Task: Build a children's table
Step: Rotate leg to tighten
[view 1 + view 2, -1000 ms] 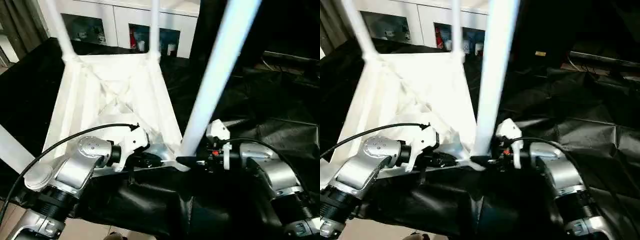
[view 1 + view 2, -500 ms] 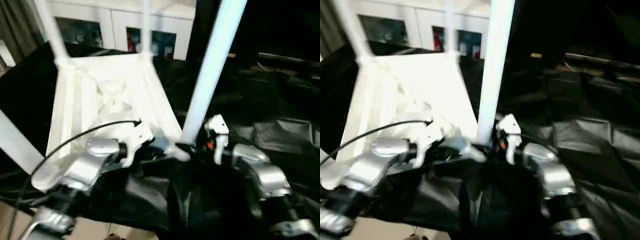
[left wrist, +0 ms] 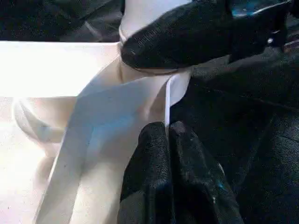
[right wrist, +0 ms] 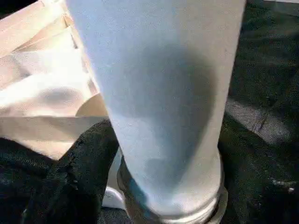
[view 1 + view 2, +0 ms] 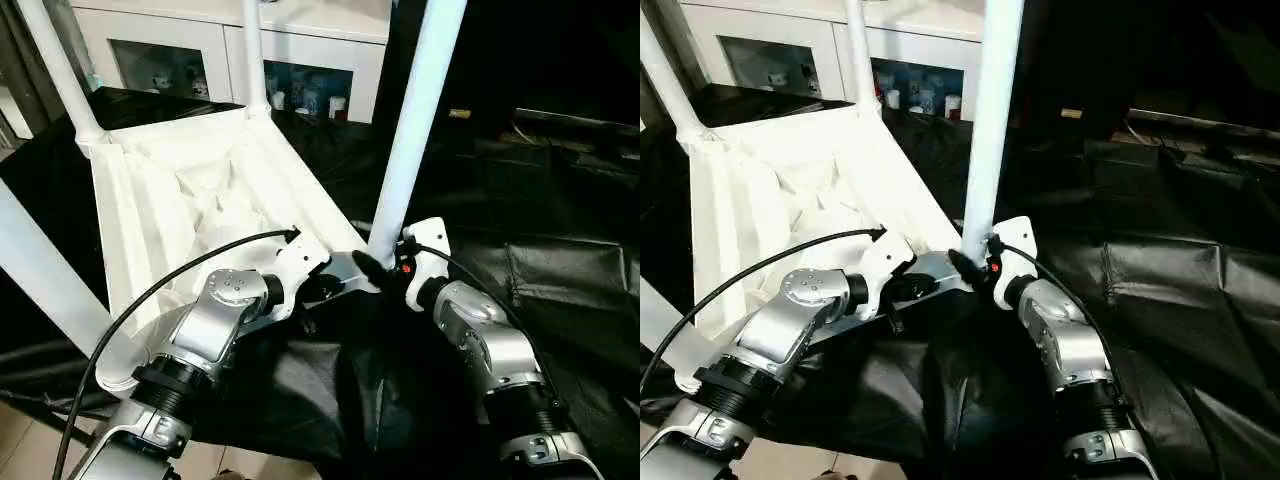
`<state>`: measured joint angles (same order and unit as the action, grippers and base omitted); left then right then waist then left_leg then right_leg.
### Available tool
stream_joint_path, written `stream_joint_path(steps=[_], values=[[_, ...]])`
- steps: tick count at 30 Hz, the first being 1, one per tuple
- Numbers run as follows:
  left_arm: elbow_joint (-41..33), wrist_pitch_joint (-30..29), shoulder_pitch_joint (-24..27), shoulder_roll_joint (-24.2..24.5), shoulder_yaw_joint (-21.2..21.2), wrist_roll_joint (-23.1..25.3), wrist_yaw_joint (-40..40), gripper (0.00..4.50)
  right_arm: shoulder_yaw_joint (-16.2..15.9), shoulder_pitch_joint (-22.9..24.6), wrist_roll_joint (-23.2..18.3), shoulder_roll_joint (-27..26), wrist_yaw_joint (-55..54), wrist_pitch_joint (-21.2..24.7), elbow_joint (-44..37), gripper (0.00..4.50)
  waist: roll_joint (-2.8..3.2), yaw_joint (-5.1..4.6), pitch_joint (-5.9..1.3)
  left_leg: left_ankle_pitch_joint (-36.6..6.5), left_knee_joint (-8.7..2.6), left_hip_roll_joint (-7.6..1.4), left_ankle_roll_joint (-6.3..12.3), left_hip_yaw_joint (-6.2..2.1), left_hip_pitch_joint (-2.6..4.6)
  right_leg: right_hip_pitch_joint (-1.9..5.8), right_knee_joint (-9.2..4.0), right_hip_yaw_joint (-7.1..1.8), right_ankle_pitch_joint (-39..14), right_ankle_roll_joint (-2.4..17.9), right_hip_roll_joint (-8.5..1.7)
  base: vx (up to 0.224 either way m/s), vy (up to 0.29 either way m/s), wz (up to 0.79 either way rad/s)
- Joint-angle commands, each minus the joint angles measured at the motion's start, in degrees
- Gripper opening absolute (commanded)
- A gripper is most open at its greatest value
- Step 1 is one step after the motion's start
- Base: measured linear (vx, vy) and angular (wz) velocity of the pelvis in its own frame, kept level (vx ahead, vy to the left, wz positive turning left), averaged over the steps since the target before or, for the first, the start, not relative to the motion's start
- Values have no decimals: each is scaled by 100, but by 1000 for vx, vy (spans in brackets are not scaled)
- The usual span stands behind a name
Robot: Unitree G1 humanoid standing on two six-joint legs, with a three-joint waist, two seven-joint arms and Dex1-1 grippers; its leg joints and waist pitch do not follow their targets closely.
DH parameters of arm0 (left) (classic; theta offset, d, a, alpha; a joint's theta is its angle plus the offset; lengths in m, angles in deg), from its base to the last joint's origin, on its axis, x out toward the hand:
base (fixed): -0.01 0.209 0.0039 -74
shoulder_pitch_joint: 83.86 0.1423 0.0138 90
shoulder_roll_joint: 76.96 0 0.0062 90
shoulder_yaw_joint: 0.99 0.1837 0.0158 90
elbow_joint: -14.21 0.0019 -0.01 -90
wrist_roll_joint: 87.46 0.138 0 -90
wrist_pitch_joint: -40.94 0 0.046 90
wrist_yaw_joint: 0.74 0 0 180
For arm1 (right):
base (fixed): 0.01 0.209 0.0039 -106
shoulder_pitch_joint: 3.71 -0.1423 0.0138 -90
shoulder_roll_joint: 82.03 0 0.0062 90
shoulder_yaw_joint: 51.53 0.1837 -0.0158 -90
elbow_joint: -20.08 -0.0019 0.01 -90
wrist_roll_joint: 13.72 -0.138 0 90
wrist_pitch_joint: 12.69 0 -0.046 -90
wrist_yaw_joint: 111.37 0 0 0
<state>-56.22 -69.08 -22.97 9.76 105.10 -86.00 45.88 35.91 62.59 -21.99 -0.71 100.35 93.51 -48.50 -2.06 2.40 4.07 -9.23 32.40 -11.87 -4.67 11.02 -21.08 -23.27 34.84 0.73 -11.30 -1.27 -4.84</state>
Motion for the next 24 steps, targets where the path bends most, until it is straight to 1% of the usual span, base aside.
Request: stream_joint_path(steps=[1,2,3,4,6,7,8,9,10,11,13,15,17,18,19,21,22,23,24], values=[[-14,164,49,-132,173,-101,89,0,-800,201,-43,-152,760,252,-57,373,-48,6,-264,-1998,-414,-76,37,-55,27,99,-580,-129,-2363,595,-185,0,0,0],[-74,213,90,-63,211,-143,265,0,-880,239,-93,-40,1033,217,-166,373,-69,13,-273,-1908,-416,-80,75,-59,11,127,-560,-122,-2248,624,-188,0,0,0],[-151,206,136,18,244,-189,435,0,-947,277,-145,78,1284,202,-280,373,-71,12,-274,-1856,-411,-78,93,-50,3,129,-559,-127,-2187,639,-187,0,0,0],[-269,268,206,185,317,-255,764,0,-1036,319,-191,262,1615,160,-416,373,-88,23,-284,-1754,-404,-80,127,-46,7,147,-549,-124,-2071,675,-188,0,0,0],[-397,349,281,390,400,-324,1139,0,-1109,352,-224,449,1945,115,-540,373,-73,23,-297,-1564,-389,-88,209,-25,0,152,-503,-132,-1675,812,-176,0,0,0],[-478,395,331,554,411,-393,1417,0,-1119,365,-302,605,2241,144,-646,373,-69,31,-304,-1512,-386,-89,221,-28,1,166,-490,-127,-1571,855,-178,0,0,0],[-494,399,340,585,407,-410,1470,0,-1119,367,-322,638,2305,152,-670,373,-61,35,-321,-1379,-367,-93,252,-13,16,171,-453,-132,-1271,946,-167,0,0,0],[-523,396,354,631,394,-444,1556,0,-1119,372,-357,699,2421,158,-713,373,-62,33,-320,-1320,-361,-97,276,-4,24,165,-441,-134,-1119,1006,-162,0,0,0],[-559,374,365,704,371,-478,1658,0,-1109,373,-429,804,2614,207,-779,373,-55,42,-331,-1159,-344,-102,319,8,43,174,-405,-131,-787,1147,-152,0,0,0],[-573,378,371,771,362,-495,1747,0,-1097,369,-481,887,2763,226,-817,373,-59,54,-340,-970,-326,-96,389,16,35,202,-363,-129,-459,1263,-147,0,0,0],[-626,359,397,914,352,-544,1965,0,-1073,349,-538,1051,3035,219,-859,373,-63,68,-343,-800,-305,-92,471,30,31,218,-331,-125,-171,1348,-148,0,0,0],[-651,345,411,975,328,-566,2045,0,-1068,335,-559,1152,3182,231,-876,373,-56,79,-342,-762,-296,-92,519,34,34,227,-320,-124,-100,1402,-153,0,0,0],[-663,335,416,1014,329,-589,2095,0,-1069,326,-580,1207,3251,233,-880,373,-63,84,-329,-840,-302,-95,496,33,39,227,-337,-125,-270,1420,-169,0,0,0],[-669,329,418,1044,332,-605,2132,0,-1070,317,-596,1243,3301,244,-877,348,-65,81,-321,-915,-306,-102,467,31,43,221,-346,-125,-414,1404,-169,0,0,0],[-674,335,420,1082,323,-629,2186,0,-1078,312,-592,1299,3384,243,-869,341,-65,92,-321,-948,-308,-103,440,27,45,230,-351,-124,-494,1392,-173,0,0,0],[-663,343,415,1122,293,-647,2268,0,-1085,305,-581,1359,3504,243,-855,341,-65,86,-310,-1056,-315,-105,373,27,53,213,-365,-129,-689,1351,-173,0,0,0],[-658,346,411,1124,286,-643,2271,0,-1085,304,-583,1357,3510,249,-853,336,-67,86,-314,-1060,-313,-104,364,26,52,213,-361,-131,-700,1341,-175,0,0,0],[-654,348,409,1124,273,-638,2286,0,-1091,305,-589,1358,3533,264,-858,316,-71,84,-310,-1052,-316,-104,362,24,46,216,-362,-131,-699,1334,-175,0,0,0],[-654,348,409,1124,273,-638,2286,0,-1091,305,-589,1358,3533,264,-858,316,-71,85,-311,-1045,-315,-104,359,23,45,217,-361,-130,-697,1330,-175,0,0,0]])
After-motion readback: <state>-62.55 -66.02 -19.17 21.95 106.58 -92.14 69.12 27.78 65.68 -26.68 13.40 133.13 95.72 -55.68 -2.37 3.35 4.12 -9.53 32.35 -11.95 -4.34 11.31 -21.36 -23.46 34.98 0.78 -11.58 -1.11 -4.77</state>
